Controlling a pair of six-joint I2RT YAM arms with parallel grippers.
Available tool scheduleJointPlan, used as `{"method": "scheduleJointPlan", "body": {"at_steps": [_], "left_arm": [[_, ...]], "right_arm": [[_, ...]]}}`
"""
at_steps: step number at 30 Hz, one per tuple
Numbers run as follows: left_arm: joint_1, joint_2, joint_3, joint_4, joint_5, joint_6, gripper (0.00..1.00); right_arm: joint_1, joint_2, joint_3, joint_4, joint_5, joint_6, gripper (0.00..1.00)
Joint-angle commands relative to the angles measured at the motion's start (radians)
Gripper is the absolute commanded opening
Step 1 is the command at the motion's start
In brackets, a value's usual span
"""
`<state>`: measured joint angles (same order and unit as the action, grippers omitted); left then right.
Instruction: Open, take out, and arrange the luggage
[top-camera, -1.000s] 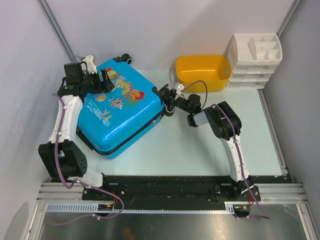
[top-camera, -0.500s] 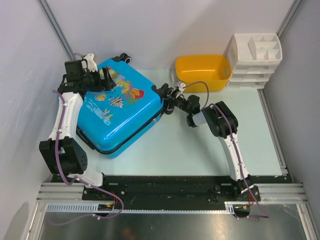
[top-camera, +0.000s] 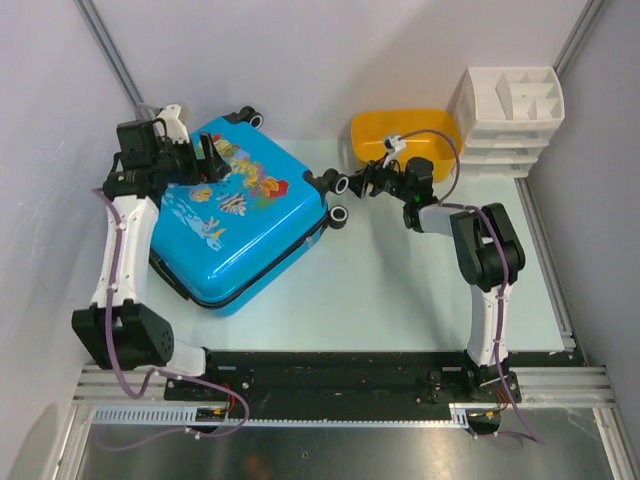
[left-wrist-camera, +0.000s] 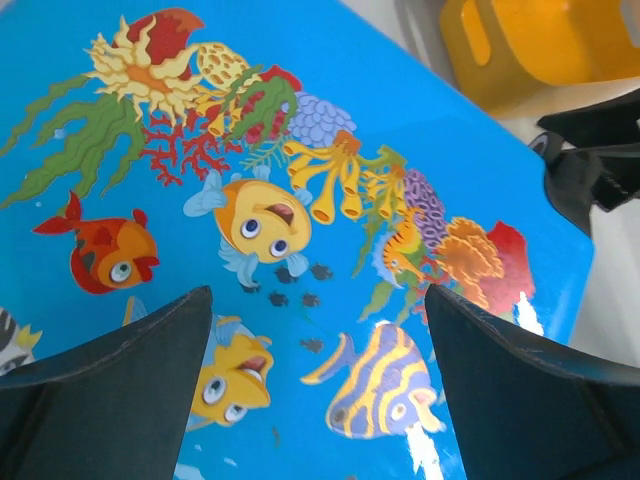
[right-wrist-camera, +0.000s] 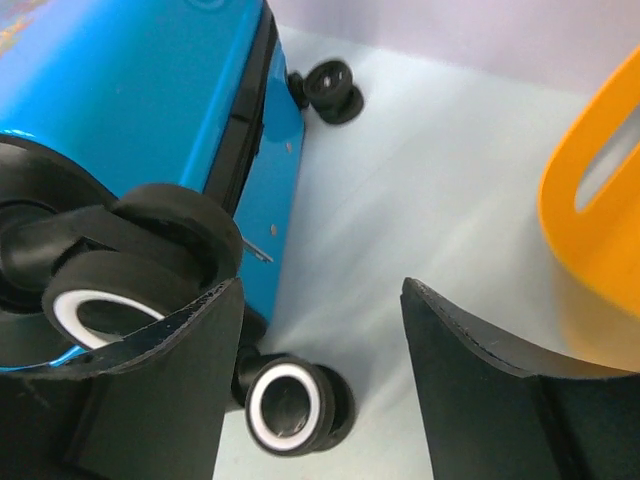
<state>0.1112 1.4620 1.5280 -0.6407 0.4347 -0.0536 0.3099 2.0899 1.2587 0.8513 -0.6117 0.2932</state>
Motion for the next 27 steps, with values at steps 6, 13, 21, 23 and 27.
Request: {"method": "scheduleJointPlan", "body": {"at_steps": [6,13,21,23,27], "left_arm": [[0.169,-0.204,-0.181,0.007,0.208,-0.112,0.93],[0.372,-0.414,-0.353,0.004,0.194,-0.135,0.94],[0.576,-0.479,-0.417,-0.011,0.130,-0.246,0.95],[0.588,-0.457,-0.420,-0.013,0.159,-0.253,0.95],[0.590,-0.350,-0.410,0.004,0.272,-0.246,0.95]], "right_arm": [[0.066,0.053,0.083,-0.231,-0.022,0.124,0.74],[0.097,0.176,0.214,-0.333,-0.013,0.173,0.73],[0.133,0.168,0.157,-0.500,-0.108,0.262,0.52],[0.139,0.133,0.085,-0.498,-0.135,0.305,0.43],[0.167,0.055,-0.042,-0.480,-0.198,0.331,0.36]]}}
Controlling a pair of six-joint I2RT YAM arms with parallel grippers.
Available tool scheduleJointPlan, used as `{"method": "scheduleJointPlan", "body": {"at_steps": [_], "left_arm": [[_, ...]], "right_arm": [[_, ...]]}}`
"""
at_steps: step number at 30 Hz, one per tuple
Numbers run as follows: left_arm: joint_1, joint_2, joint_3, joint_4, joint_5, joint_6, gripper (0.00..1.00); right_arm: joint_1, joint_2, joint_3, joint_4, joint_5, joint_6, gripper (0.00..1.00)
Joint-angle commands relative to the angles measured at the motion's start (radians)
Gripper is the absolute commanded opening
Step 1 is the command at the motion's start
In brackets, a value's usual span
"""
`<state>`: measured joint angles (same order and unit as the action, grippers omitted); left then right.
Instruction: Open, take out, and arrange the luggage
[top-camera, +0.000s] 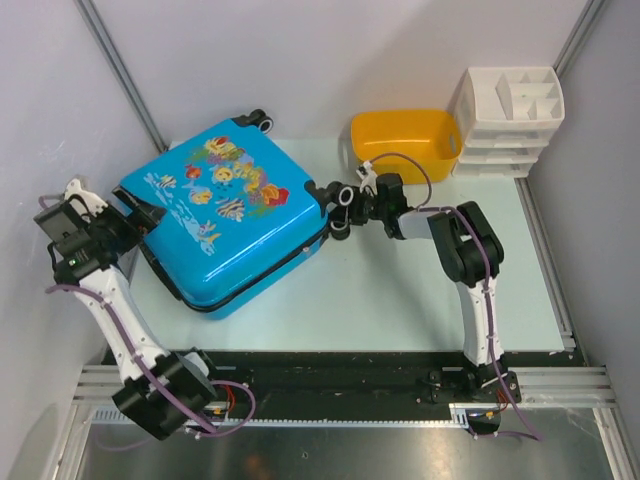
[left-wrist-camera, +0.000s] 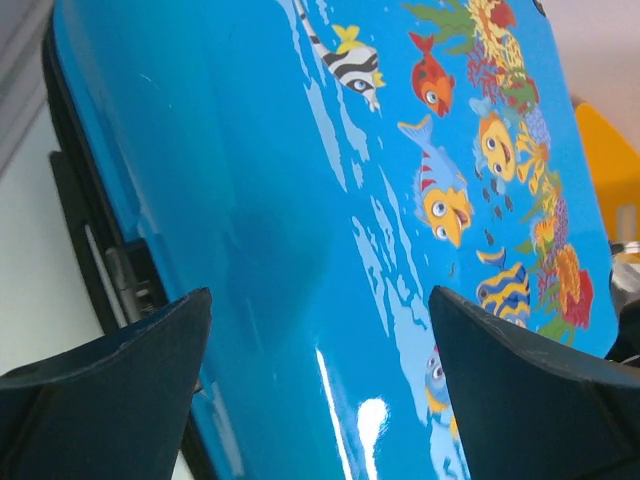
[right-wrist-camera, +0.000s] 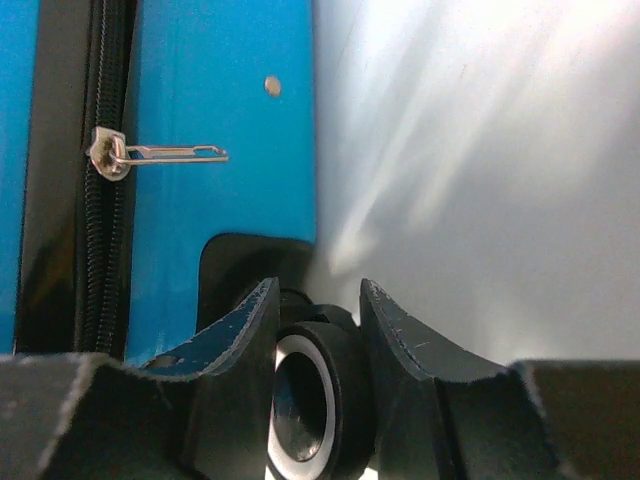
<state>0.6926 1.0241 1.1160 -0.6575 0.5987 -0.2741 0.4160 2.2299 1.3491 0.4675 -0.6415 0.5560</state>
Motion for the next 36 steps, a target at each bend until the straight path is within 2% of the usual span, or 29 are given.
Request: {"method": "scheduleJointPlan", "body": {"at_steps": [1,6,9,10,13,16,19,21,25,28,32,36], "left_arm": [[0.008,0.109,0.007,0.038,0.128,-0.022,0.95],[-0.016,0.266,0.071,0.094,0.193,0.010,0.93],[-0.083,0.385,0.158,0.125,0.193,0.019,0.90],[-0.132,0.419,0.188,0.133,0.187,0.022,0.90],[-0.224,0.553,0.318,0.134,0.145,0.038,0.88],[-0.269,0.692,0.467,0.136,0.113,0.047,0.83],[-0.271,0.806,0.609,0.134,0.110,0.062,0.77],[-0.274,0.832,0.674,0.133,0.102,0.087,0.78],[-0.295,0.769,0.703,0.124,0.031,0.180,0.89],[-0.318,0.641,0.662,0.105,-0.037,0.255,0.94],[-0.320,0.403,0.517,0.047,-0.099,0.271,0.96],[-0.315,0.177,0.346,-0.060,-0.051,0.239,0.97]], "right_arm": [[0.073,-0.122,-0.160,-0.084,-0.176,0.074,0.36],[0.128,-0.242,-0.358,0.042,-0.219,0.116,0.38],[0.173,-0.328,-0.457,0.101,-0.219,0.147,0.49],[0.176,-0.349,-0.475,0.103,-0.213,0.140,0.58],[0.153,-0.440,-0.504,0.050,-0.176,0.072,0.71],[0.089,-0.529,-0.504,-0.048,-0.156,-0.050,0.78],[0.032,-0.607,-0.504,-0.114,-0.144,-0.152,0.80],[0.001,-0.636,-0.504,-0.141,-0.158,-0.206,0.81],[-0.011,-0.725,-0.501,-0.214,-0.182,-0.427,0.82],[0.012,-0.766,-0.486,-0.240,-0.196,-0.481,0.83],[0.052,-0.792,-0.450,-0.245,-0.216,-0.496,0.85],[0.086,-0.825,-0.441,-0.245,-0.254,-0.511,0.89]]}}
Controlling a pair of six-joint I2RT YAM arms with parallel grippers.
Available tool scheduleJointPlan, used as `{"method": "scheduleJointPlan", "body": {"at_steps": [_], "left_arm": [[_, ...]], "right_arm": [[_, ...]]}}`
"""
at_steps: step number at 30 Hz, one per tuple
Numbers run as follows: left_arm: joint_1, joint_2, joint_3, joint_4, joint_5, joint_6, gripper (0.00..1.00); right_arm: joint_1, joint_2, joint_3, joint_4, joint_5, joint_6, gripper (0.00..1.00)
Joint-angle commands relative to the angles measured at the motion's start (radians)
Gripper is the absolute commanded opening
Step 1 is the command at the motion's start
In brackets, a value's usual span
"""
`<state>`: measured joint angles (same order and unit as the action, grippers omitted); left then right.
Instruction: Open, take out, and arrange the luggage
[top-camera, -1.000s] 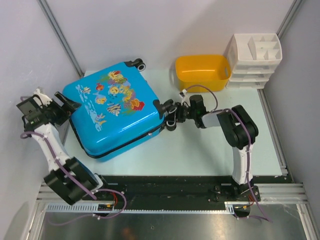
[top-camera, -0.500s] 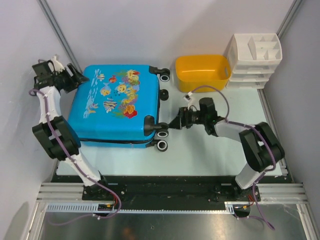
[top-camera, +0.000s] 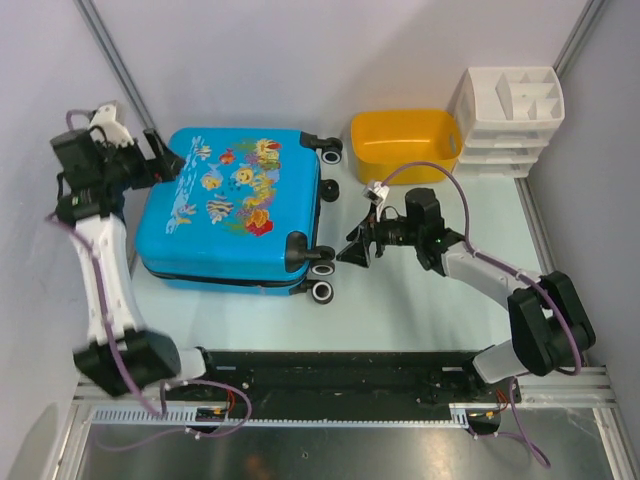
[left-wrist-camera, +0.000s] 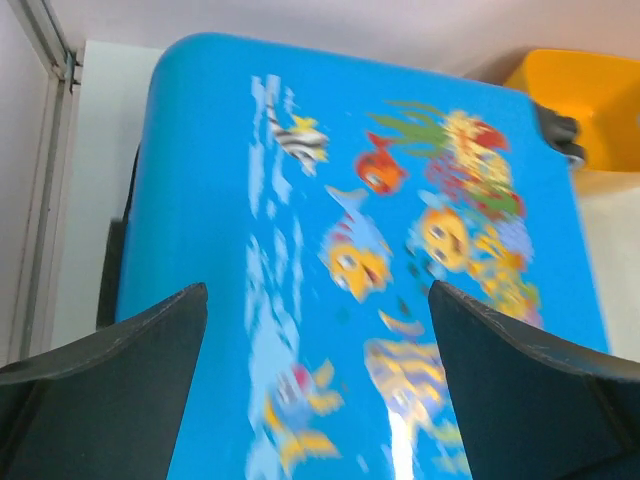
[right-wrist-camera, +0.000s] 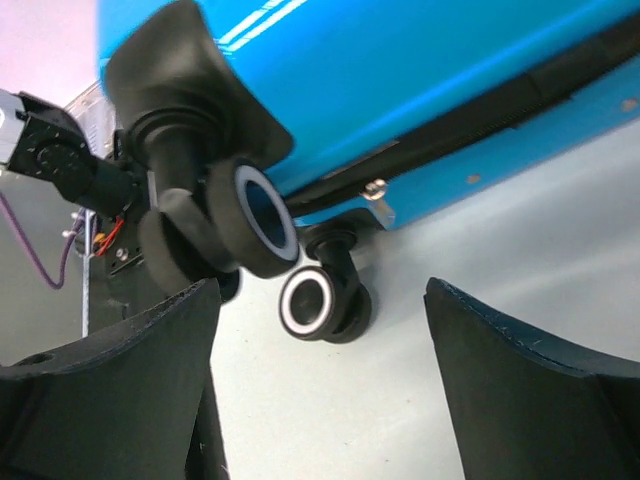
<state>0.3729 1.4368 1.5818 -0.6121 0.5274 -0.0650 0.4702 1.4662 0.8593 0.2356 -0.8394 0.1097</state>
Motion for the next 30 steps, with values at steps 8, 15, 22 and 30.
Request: {"method": "scheduleJointPlan", "body": {"at_steps": [8,15,22,30], "left_arm": [[0.015,-0.605,-0.469,-0.178,0.197,-0.287,1.00],[0.014,-0.694,-0.574,-0.265,0.105,-0.481,1.00],[0.014,-0.691,-0.657,-0.304,-0.070,-0.579,1.00],[0.020,-0.461,-0.534,-0.152,-0.159,-0.518,0.99]], "right_arm": [[0.128,-0.099,0.052,-0.082,-0.057,-0.142,0.95],[0.173,-0.073,0.083,-0.088,0.014,-0.203,0.98],[0.225,-0.034,0.122,-0.079,0.022,-0.265,0.98],[0.277,0.069,0.178,-0.026,0.008,-0.285,0.96]]}}
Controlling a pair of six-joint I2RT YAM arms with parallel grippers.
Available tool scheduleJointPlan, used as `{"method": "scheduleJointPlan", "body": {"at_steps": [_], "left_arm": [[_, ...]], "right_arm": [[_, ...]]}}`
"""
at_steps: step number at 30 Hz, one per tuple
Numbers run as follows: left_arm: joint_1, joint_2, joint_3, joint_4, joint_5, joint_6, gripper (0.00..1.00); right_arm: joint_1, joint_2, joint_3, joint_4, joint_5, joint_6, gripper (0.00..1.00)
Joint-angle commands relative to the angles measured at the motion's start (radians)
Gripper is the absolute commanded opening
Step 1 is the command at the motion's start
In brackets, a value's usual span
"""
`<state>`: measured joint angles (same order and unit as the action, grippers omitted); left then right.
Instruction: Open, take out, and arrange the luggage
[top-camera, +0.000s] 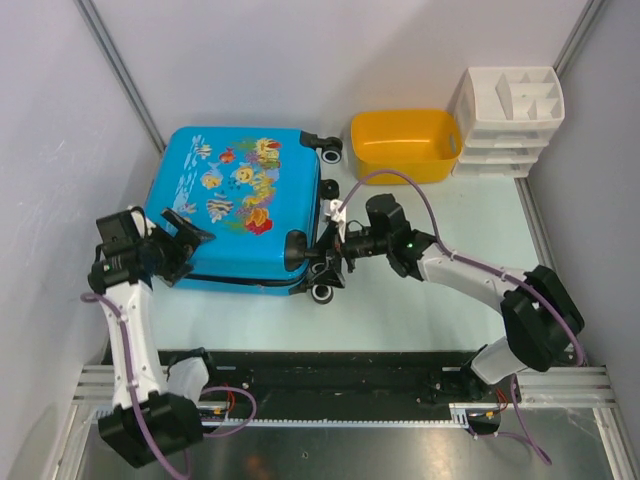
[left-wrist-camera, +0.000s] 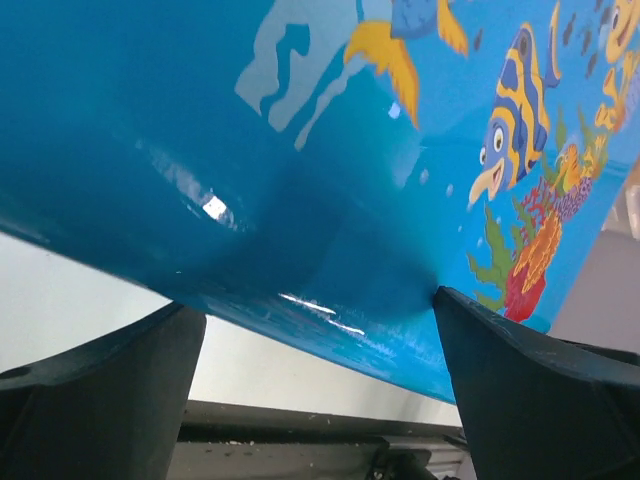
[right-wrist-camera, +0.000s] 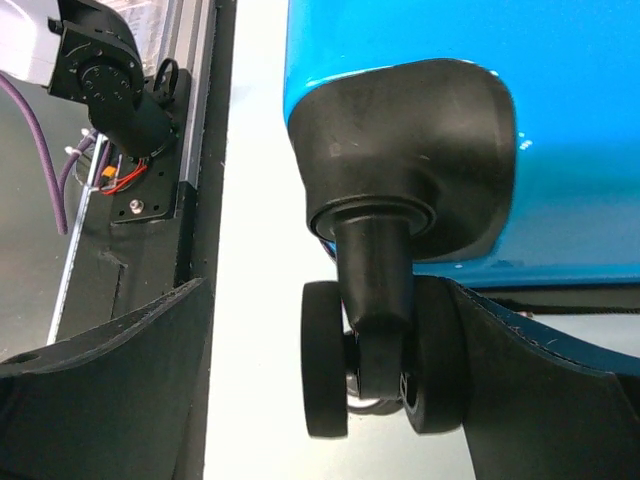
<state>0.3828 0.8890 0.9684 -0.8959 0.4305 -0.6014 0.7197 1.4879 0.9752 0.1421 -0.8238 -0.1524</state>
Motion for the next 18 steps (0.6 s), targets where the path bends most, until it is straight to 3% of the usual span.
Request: {"method": "scheduleJointPlan", "body": {"at_steps": [1,6,11,18], "left_arm": [[0.010,0.132,0.107,0.167,-0.064,0.029,0.98],[0.010,0.263,0.196,0.250,-0.116,0.094,0.98],[0.004,0.404,0.317,0.295,-0.082,0.179,0.95],[-0.004,0.458,0.406,0.293,-0.016,0.278,0.94]], "right_arm": [[0.038,0.057,0.069,0.079,-0.006,-0.018,0.96],[0.144,0.130,0.111,0.183,0.024,0.042,0.95],[0.265,0.215,0.199,0.280,0.095,0.147,0.95],[0.340,0.241,0.310,0.167,0.289,0.283,0.96]]}}
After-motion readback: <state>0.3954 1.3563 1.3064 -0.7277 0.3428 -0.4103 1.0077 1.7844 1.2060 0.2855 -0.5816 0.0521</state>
